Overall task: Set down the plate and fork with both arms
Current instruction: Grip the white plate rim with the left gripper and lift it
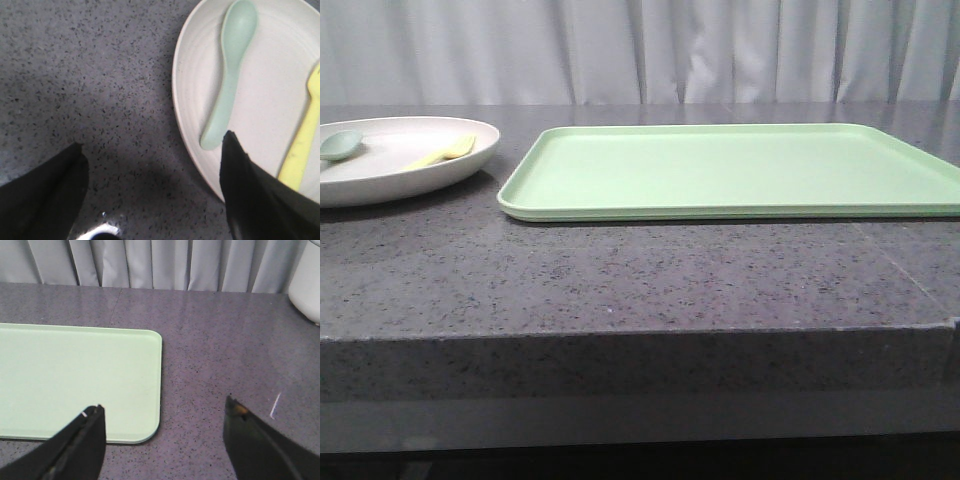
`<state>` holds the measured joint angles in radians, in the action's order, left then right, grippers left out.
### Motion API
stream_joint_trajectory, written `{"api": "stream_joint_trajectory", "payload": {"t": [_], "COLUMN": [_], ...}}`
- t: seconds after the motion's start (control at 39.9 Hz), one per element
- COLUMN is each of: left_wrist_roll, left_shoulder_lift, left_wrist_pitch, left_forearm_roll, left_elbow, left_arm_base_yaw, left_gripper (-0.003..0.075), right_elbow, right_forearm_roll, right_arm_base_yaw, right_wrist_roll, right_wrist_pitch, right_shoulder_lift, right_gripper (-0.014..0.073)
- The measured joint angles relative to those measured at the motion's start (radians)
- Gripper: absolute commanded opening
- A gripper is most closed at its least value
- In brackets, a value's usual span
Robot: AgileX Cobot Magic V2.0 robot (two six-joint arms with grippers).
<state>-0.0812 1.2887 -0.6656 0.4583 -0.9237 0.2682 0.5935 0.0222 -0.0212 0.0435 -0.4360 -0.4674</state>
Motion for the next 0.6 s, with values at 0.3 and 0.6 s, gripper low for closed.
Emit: {"api": "stream_joint_trajectory", "payload": {"t": [0.3, 0.6], "left_wrist_roll": [-0.035, -0.123], "left_shoulder_lift": [0.179, 0.211], "left_wrist_pitch": [0.062, 0.131], "left_forearm_roll": [0.272, 0.411], "left_elbow": [-0.002, -0.005], "left_arm_base_yaw": [0.002, 0.002], "left_gripper": [0.0277, 0.0151], "right_elbow": [0.0, 0.0], "right_forearm_roll": [0.0, 0.0], "right_arm_base_yaw": [0.0, 0.0], "right_wrist_roll": [-0.002, -0.002], "right_wrist_pitch": [0.0, 0.0], "right_shoulder_lift": [0.0, 0.0], "right_gripper": [0.0526, 0.0526]}}
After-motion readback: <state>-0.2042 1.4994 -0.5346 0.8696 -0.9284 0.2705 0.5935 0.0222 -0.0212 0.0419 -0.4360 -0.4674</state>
